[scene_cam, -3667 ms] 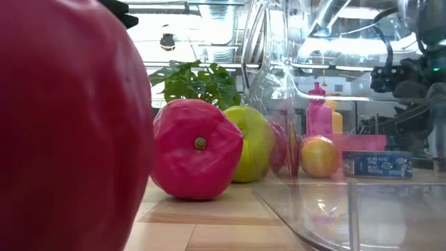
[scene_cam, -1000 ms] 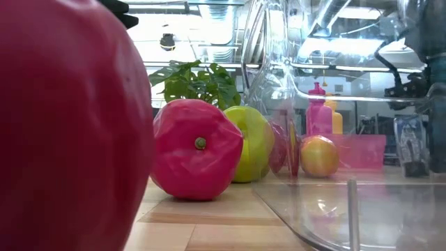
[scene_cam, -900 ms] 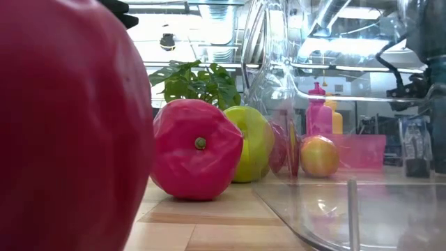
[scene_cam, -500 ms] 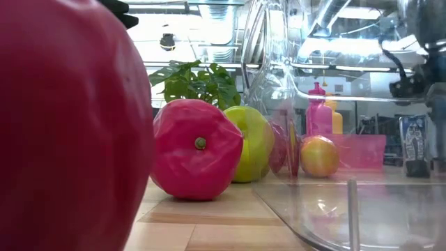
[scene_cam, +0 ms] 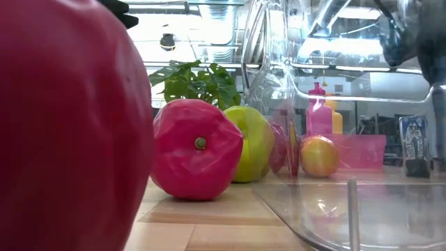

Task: Pick & Place Food Item
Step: Put the blue tuna can into the transparent bin

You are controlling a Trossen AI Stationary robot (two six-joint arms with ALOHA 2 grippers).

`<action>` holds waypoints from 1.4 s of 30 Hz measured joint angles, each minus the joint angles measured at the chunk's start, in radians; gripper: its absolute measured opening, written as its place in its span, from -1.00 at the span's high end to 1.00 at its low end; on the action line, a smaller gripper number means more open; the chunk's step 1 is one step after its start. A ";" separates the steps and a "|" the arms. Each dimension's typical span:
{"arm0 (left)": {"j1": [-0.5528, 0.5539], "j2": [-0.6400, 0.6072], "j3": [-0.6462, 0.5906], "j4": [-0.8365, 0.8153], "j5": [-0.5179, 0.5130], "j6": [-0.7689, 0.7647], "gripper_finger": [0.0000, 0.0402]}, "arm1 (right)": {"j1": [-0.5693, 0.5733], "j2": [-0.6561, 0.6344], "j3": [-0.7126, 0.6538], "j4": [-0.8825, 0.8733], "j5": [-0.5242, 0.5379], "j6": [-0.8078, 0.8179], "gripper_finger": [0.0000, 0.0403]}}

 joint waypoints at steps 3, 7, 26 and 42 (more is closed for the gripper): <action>0.000 0.000 0.000 0.000 0.000 0.000 0.24 | -0.027 0.000 0.029 0.001 -0.102 0.107 1.00; 0.000 0.000 0.000 0.000 0.000 0.000 0.24 | -0.050 0.000 0.086 -0.021 -0.176 0.168 1.00; 0.000 0.000 0.000 -0.001 0.000 0.000 0.24 | -0.118 0.000 0.164 -0.127 -0.058 0.465 0.74; 0.000 0.000 0.000 -0.001 0.000 0.000 0.24 | -0.142 0.006 0.164 -0.137 0.041 0.597 -0.57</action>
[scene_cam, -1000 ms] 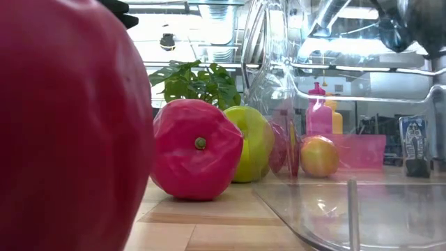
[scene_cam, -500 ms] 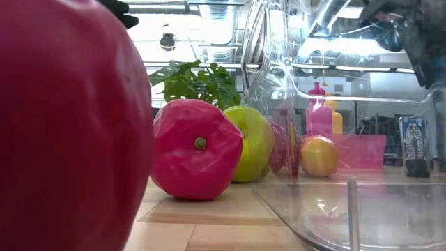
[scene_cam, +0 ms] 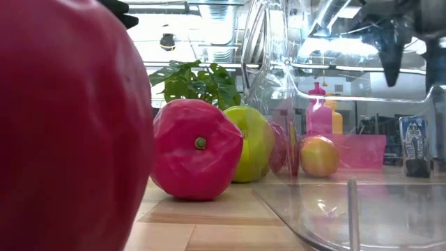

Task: Pick & Place Food Item
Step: Put the blue tuna can into the transparent bin

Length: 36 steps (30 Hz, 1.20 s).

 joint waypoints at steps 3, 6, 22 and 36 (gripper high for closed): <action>0.000 0.000 0.000 0.000 0.000 0.002 0.24 | 0.000 0.017 0.000 -0.005 0.060 0.058 -0.67; 0.000 0.000 0.000 0.000 0.000 0.003 0.24 | 0.000 0.056 0.000 -0.024 0.079 0.074 -0.71; 0.000 0.000 0.000 0.000 0.000 0.004 0.24 | -0.027 0.233 0.000 -0.057 0.060 0.100 -0.63; 0.000 0.000 0.000 0.000 0.000 0.004 0.24 | -0.023 0.360 -0.004 -0.024 0.062 0.094 -0.63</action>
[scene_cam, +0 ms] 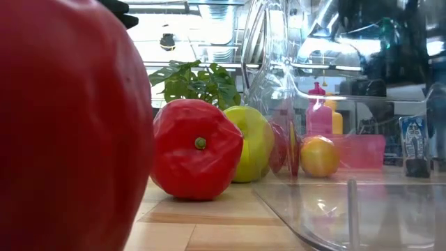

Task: Pick & Place Food Item
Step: Put the blue tuna can into the transparent bin

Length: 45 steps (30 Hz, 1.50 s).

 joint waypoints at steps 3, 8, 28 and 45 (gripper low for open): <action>0.000 0.000 0.000 0.000 0.000 0.000 0.24 | 0.000 0.030 -0.002 0.018 0.000 -0.071 -0.63; 0.000 0.000 0.000 0.000 0.000 0.000 0.24 | -0.002 0.076 -0.001 0.078 0.001 -0.110 -0.63; 0.000 0.000 0.000 0.000 0.000 -0.003 0.24 | 0.005 0.154 -0.001 0.051 0.027 -0.075 -0.19; 0.000 0.000 0.000 0.000 0.000 -0.003 0.24 | 0.016 0.154 -0.001 0.037 0.053 -0.056 0.41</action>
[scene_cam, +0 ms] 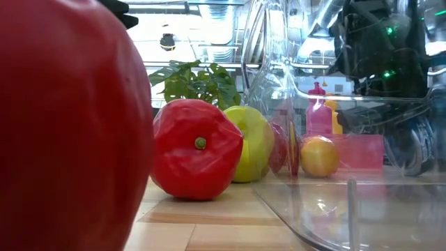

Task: Pick & Place Food Item
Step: Put the blue tuna can into the transparent bin

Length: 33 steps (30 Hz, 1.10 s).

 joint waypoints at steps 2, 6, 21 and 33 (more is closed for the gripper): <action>0.000 0.000 0.000 0.000 0.000 0.000 0.24 | 0.007 0.000 0.000 -0.009 0.000 0.006 0.40; 0.000 0.000 0.000 0.000 0.000 0.000 0.24 | 0.019 0.000 0.001 -0.009 -0.002 0.006 0.46; 0.000 0.000 0.000 0.000 0.000 0.000 0.24 | 0.057 0.000 0.185 -0.224 0.000 -0.018 0.46; 0.000 0.000 0.000 0.000 0.000 0.000 0.24 | 0.058 0.000 0.501 -0.315 0.002 -0.139 0.46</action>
